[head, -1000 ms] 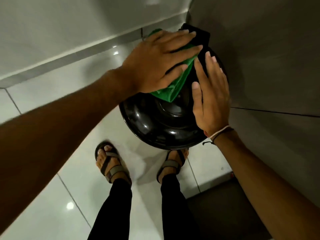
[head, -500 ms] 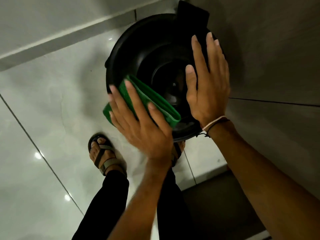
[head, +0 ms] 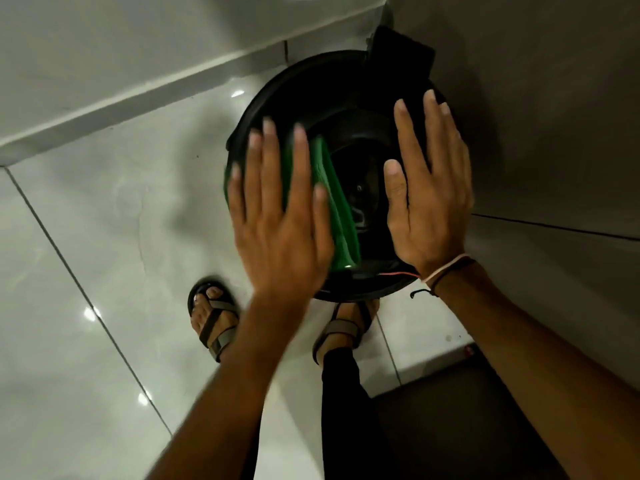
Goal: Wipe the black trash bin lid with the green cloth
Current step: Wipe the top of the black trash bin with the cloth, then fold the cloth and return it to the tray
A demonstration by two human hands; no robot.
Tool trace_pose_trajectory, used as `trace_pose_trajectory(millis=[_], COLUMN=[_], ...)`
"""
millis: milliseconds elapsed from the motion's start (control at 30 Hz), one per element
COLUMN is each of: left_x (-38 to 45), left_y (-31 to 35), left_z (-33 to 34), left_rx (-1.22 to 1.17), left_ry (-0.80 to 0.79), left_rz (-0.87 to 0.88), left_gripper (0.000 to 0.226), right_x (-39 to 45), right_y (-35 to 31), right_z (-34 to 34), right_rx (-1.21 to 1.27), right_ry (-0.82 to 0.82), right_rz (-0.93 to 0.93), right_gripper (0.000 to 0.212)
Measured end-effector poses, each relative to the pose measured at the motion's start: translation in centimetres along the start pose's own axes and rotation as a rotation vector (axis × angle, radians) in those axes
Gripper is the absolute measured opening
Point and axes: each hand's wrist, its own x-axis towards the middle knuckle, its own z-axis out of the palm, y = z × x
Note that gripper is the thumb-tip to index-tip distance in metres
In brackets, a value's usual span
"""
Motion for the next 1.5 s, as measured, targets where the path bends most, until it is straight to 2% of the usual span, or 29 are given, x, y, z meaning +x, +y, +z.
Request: trace_pose_trajectory(millis=[100, 200, 300, 400, 533, 633, 733, 800, 867, 933, 1000, 1033, 1100, 1200, 1333, 1400, 1500], left_x=[7.3, 10.7, 9.6, 7.9, 9.3, 10.8, 11.1, 10.8, 11.2, 12.2, 13.7, 14.6, 16.2, 18.3, 18.8, 18.6, 18.0], left_y=[-1.4, -0.5, -0.2, -1.6, -4.1, -3.6, -1.3, 0.8, 3.3, 6.2, 9.8, 11.9, 15.6, 22.6, 30.9, 34.9, 39.6], left_z=[-0.9, -1.3, -2.8, -5.4, -8.5, -10.4, -13.0, -16.3, -21.8, -27.6, -34.6, -38.2, -44.3, -54.2, -61.1, -62.9, -63.3], left_rx=[0.012, 0.082, 0.092, -0.057, -0.216, -0.297, -0.281, -0.355, -0.418, -0.475, -0.496, -0.481, -0.421, -0.389, -0.451, -0.611, -0.903], left_ry=[-0.12, -0.198, -0.231, -0.278, -0.517, -0.618, -0.715, -0.754, -0.775, -0.805, -0.82, -0.788, -0.68, -0.506, -0.417, -0.474, -0.725], left_rz=[0.132, 0.169, 0.147, 0.093, 0.011, -0.093, 0.017, 0.124, 0.278, 0.386, 0.448, 0.482, 0.533, 0.553, 0.471, 0.401, 0.281], left_gripper=[0.056, 0.058, 0.057, 0.053, 0.056, 0.052, 0.038, 0.035, 0.036, 0.027, 0.017, 0.02, 0.029, 0.037, 0.035, 0.039, 0.036], right_x=[0.1, 0.2, 0.3, 0.3, 0.6, 0.9, 1.5, 3.0, 5.1, 6.3, 6.9, 7.0, 7.3, 7.4, 7.2, 6.7, 5.5], right_y=[-0.3, -0.7, -0.8, -1.0, -1.6, -1.9, -2.3, -3.7, -6.6, -9.2, -11.9, -13.2, -15.2, -17.4, -16.8, -14.7, -10.6], right_z=[0.1, 0.0, -0.2, -0.9, -1.6, -2.5, -4.0, -6.4, -11.6, -17.5, -25.5, -29.6, -36.6, -48.6, -60.9, -66.2, -72.2], right_rx=[0.012, 0.004, -0.006, -0.045, -0.107, -0.137, -0.092, 0.183, 0.77, 1.4, 1.808, 1.965, 2.131, 2.055, 1.712, 1.514, 1.172], right_ry=[-0.007, 0.007, -0.028, -0.057, -0.12, -0.205, -0.321, -0.431, -0.515, -0.584, -0.607, -0.605, -0.604, -0.435, -0.196, -0.044, 0.127], right_rz=[0.015, 0.049, 0.054, 0.047, 0.045, 0.056, 0.079, 0.265, 0.603, 0.834, 0.82, 0.731, 0.574, 0.4, 0.344, 0.395, 0.529], right_gripper=[0.055, 0.054, 0.054, 0.054, 0.055, 0.056, 0.056, 0.05, 0.052, 0.07, 0.084, 0.087, 0.086, 0.077, 0.039, 0.04, 0.051])
